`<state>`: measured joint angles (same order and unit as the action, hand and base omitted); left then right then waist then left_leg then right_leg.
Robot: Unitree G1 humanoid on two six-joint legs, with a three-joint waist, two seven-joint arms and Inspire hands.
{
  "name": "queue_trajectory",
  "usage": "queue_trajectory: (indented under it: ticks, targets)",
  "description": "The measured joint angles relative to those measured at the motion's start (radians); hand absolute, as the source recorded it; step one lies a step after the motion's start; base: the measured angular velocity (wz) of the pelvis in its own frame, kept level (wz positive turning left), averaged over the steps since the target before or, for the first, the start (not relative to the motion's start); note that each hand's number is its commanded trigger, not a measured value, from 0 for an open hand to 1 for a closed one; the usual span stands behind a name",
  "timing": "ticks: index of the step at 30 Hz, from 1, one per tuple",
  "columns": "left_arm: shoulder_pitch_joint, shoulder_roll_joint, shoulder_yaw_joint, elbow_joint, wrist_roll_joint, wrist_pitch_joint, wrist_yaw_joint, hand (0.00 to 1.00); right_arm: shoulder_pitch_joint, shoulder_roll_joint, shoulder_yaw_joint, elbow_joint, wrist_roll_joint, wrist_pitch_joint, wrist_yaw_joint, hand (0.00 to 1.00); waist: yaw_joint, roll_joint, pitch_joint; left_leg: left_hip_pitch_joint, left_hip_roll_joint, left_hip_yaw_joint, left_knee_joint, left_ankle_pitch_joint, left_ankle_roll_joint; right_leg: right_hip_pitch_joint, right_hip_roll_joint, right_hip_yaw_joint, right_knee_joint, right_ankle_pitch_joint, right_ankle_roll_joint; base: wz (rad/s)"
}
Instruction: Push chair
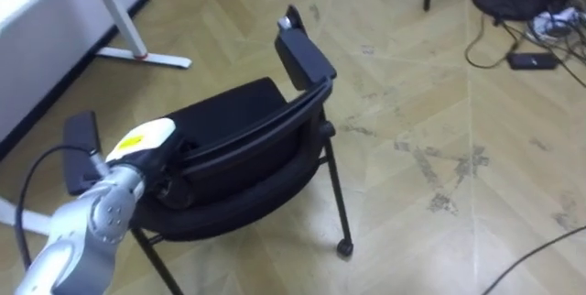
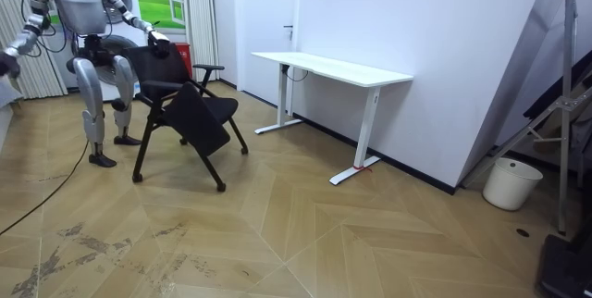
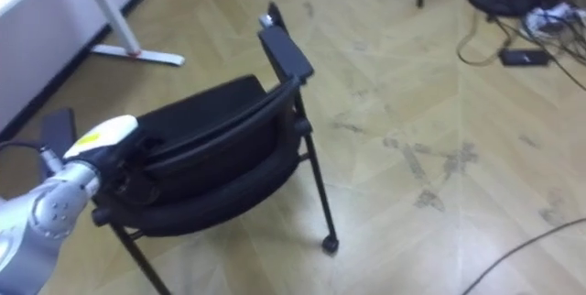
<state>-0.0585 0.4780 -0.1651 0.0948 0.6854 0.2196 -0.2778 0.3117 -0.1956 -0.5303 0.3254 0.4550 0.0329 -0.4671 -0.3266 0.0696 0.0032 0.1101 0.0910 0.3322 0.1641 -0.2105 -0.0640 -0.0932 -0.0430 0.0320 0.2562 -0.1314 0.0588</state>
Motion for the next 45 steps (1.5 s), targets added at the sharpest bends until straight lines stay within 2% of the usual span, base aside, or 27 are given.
queue_trajectory:
  ticks: [1, 2, 6, 9, 12, 16, 19, 21, 24, 26, 28, 30, 32, 35, 38, 40, 43, 45]
  targets:
    - [0.000, 0.008, 0.000, 0.000, -0.006, -0.001, 0.010, 1.00, 0.007, 0.000, 0.000, -0.066, -0.035, -0.003, -0.048, 0.00, -0.001, -0.008, -0.0007, -0.007, 0.001, 0.000, 0.000, -0.002, 0.004, -0.008, 0.001, 0.000, 0.003, 0.001, 0.000, 0.00]
    - [0.000, 0.008, 0.000, -0.004, -0.006, 0.000, 0.015, 1.00, 0.009, 0.000, -0.001, -0.129, -0.042, -0.012, -0.093, 0.00, -0.001, -0.010, -0.0058, -0.014, 0.001, 0.000, 0.002, -0.004, 0.007, -0.014, 0.001, 0.000, 0.001, 0.007, -0.002, 0.00]
    - [0.000, 0.008, 0.000, -0.005, -0.005, -0.001, 0.017, 1.00, -0.010, -0.003, 0.006, -0.295, -0.092, -0.017, -0.190, 0.00, 0.003, -0.005, -0.0073, -0.014, 0.000, 0.009, 0.001, -0.007, 0.012, -0.015, 0.004, 0.011, 0.002, 0.015, -0.001, -0.08]
    - [0.000, 0.007, 0.000, -0.005, 0.003, -0.006, 0.021, 1.00, -0.074, -0.012, 0.006, -0.382, -0.159, -0.017, -0.235, 0.00, 0.005, -0.003, -0.0069, -0.014, 0.000, 0.015, 0.001, -0.008, 0.012, -0.018, 0.003, 0.014, 0.003, 0.016, 0.000, -0.03]
    - [0.000, 0.007, 0.000, -0.005, 0.003, -0.015, 0.024, 1.00, -0.144, -0.052, 0.006, -0.450, -0.217, -0.017, -0.245, 0.00, 0.009, -0.005, -0.0061, -0.014, -0.001, 0.015, 0.001, -0.008, 0.012, -0.017, 0.003, 0.014, 0.004, 0.016, 0.000, 0.00]
    - [0.000, -0.006, 0.000, -0.015, 0.009, -0.010, 0.030, 1.00, -0.260, -0.118, 0.010, -0.547, -0.259, -0.009, -0.251, 0.00, 0.025, -0.006, 0.0008, -0.014, -0.001, 0.012, 0.001, -0.007, 0.012, -0.017, 0.003, 0.012, 0.001, 0.016, 0.000, 0.01]
    - [0.000, -0.007, 0.000, -0.023, 0.006, -0.009, 0.031, 1.00, -0.333, -0.153, 0.053, -0.581, -0.320, -0.003, -0.248, 0.00, 0.038, -0.014, 0.0077, -0.013, 0.000, 0.008, 0.001, -0.007, 0.012, -0.015, 0.002, 0.005, 0.003, 0.015, 0.000, 0.04]
    - [-0.001, -0.007, 0.000, -0.037, 0.006, -0.005, 0.032, 1.00, -0.376, -0.167, 0.098, -0.584, -0.377, 0.013, -0.231, 0.00, 0.045, -0.021, 0.0083, -0.017, 0.000, 0.009, 0.002, -0.007, 0.012, -0.020, 0.002, 0.005, 0.004, 0.015, -0.001, -0.02]
    - [-0.007, -0.008, -0.007, -0.050, 0.015, -0.010, 0.029, 1.00, -0.430, -0.170, 0.168, -0.608, -0.423, 0.035, -0.178, 0.00, 0.065, -0.030, 0.0069, -0.019, 0.000, 0.010, 0.000, -0.007, 0.012, -0.027, 0.002, 0.005, 0.008, 0.015, -0.001, -0.02]
    - [-0.019, -0.008, -0.015, -0.050, 0.029, -0.026, 0.029, 1.00, -0.467, -0.192, 0.224, -0.619, -0.470, 0.048, -0.130, 0.00, 0.088, -0.041, 0.0091, -0.016, 0.000, 0.014, -0.001, -0.007, 0.012, -0.028, 0.003, 0.004, 0.011, 0.015, -0.002, -0.02]
    - [-0.027, -0.008, -0.019, -0.050, 0.045, -0.038, 0.030, 1.00, -0.502, -0.210, 0.257, -0.626, -0.509, 0.057, -0.091, 0.00, 0.092, -0.051, 0.0111, -0.019, 0.001, 0.011, -0.001, -0.007, 0.012, -0.026, 0.001, -0.003, 0.008, 0.015, -0.002, 0.07]
    - [-0.035, -0.008, -0.028, -0.048, 0.060, -0.047, 0.030, 1.00, -0.536, -0.230, 0.286, -0.629, -0.534, 0.056, -0.059, 0.00, 0.108, -0.061, 0.0102, -0.017, 0.002, 0.010, -0.001, -0.007, 0.012, -0.019, 0.001, -0.007, 0.000, 0.016, -0.003, 0.04]
    - [-0.037, -0.006, -0.039, -0.048, 0.076, -0.068, 0.035, 1.00, -0.548, -0.260, 0.325, -0.648, -0.588, 0.057, -0.002, 0.00, 0.119, -0.079, 0.0045, -0.013, 0.004, 0.005, -0.001, -0.007, 0.012, -0.009, 0.001, -0.014, -0.008, 0.016, -0.003, 0.07]
    - [-0.039, 0.005, -0.055, -0.049, 0.077, -0.072, 0.033, 1.00, -0.574, -0.268, 0.385, -0.663, -0.621, 0.058, 0.079, 0.00, 0.123, -0.090, -0.0015, -0.008, 0.004, -0.007, -0.001, -0.007, 0.012, 0.007, 0.000, -0.020, -0.018, 0.016, -0.003, 0.10]
    - [-0.069, 0.009, -0.083, -0.031, 0.076, -0.075, 0.032, 1.00, -0.625, -0.278, 0.461, -0.664, -0.647, 0.087, 0.167, 0.00, 0.145, -0.096, 0.0004, -0.002, 0.005, -0.018, -0.004, -0.007, 0.012, 0.012, 0.000, -0.027, -0.017, 0.016, -0.003, 0.04]
    - [-0.081, 0.009, -0.094, -0.021, 0.076, -0.078, 0.029, 1.00, -0.662, -0.281, 0.512, -0.664, -0.665, 0.099, 0.239, 0.00, 0.145, -0.098, 0.0023, -0.001, 0.006, -0.034, -0.005, -0.007, 0.012, 0.022, -0.001, -0.041, -0.020, 0.016, -0.003, 0.17]
    - [-0.101, 0.008, -0.097, -0.019, 0.087, -0.094, 0.016, 1.00, -0.718, -0.282, 0.559, -0.663, -0.732, 0.100, 0.352, 0.00, 0.159, -0.108, 0.0082, -0.005, 0.006, -0.039, -0.004, -0.007, 0.012, 0.022, -0.003, -0.055, -0.019, 0.015, -0.003, 0.10]
    - [-0.112, 0.008, -0.097, -0.019, 0.095, -0.107, 0.005, 1.00, -0.744, -0.282, 0.571, -0.661, -0.786, 0.100, 0.406, 0.00, 0.164, -0.117, 0.0074, -0.012, 0.006, -0.047, -0.001, -0.007, 0.012, 0.019, -0.006, -0.067, -0.019, 0.015, -0.004, 0.10]
